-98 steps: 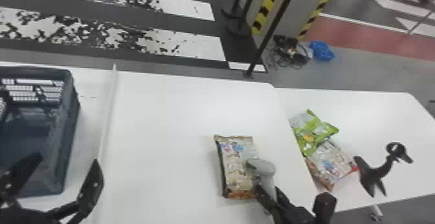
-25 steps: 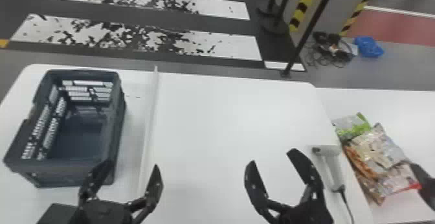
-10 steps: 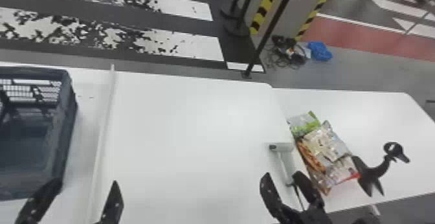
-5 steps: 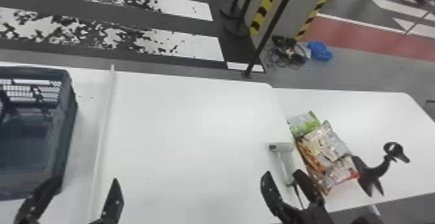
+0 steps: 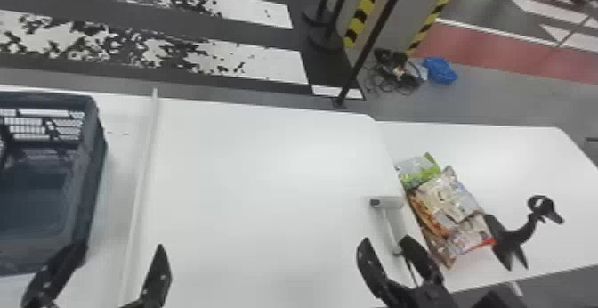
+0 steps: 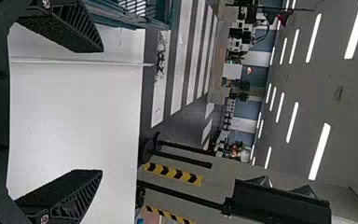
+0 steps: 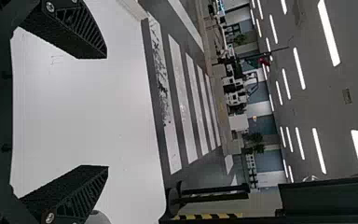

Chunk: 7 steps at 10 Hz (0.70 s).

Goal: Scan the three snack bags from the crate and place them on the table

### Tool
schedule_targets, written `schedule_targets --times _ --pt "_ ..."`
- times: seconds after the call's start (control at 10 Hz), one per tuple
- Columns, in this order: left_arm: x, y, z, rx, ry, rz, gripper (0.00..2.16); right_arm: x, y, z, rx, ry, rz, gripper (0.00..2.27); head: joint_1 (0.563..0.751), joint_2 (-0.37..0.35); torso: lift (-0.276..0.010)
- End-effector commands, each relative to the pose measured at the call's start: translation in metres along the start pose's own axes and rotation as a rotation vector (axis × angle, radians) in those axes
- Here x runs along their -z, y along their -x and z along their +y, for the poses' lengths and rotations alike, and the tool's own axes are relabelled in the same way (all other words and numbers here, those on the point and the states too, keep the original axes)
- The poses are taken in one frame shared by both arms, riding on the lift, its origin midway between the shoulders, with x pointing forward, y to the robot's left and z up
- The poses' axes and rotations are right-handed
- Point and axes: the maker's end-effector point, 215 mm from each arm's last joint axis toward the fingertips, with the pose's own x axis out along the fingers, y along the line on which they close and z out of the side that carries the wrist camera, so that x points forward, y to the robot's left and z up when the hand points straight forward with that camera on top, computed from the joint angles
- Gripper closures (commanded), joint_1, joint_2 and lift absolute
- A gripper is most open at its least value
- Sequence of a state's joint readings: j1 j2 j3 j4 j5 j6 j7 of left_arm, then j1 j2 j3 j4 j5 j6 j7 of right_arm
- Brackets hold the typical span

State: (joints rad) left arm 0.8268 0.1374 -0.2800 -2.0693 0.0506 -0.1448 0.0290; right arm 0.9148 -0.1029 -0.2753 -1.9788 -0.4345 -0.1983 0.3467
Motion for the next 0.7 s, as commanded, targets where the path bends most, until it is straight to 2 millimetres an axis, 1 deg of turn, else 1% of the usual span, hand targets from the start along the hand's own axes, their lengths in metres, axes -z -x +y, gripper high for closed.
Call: schedule_targets --times 0.0,0.2,0.6 --pt "-0.0002 -0.0001 0.0013 -0.003 -0.001 -0.001 0.07 -0.0020 -0.0034 0.0003 -0.002 0.006 -0.003 0.09 0.695 -0.350 -0.037" --pt "-0.0014 -0.0003 0.0068 -0.011 -0.007 -0.003 0.07 -0.0021 -0.0071 0.0010 -0.006 0.009 -0.002 0.09 0.695 -0.350 -0.037" --pt "-0.0059 -0.0010 0.0048 -0.012 -0.002 -0.012 0.07 -0.0057 -0.0080 -0.0009 -0.012 0.017 -0.008 0.09 0.695 -0.350 -0.037"
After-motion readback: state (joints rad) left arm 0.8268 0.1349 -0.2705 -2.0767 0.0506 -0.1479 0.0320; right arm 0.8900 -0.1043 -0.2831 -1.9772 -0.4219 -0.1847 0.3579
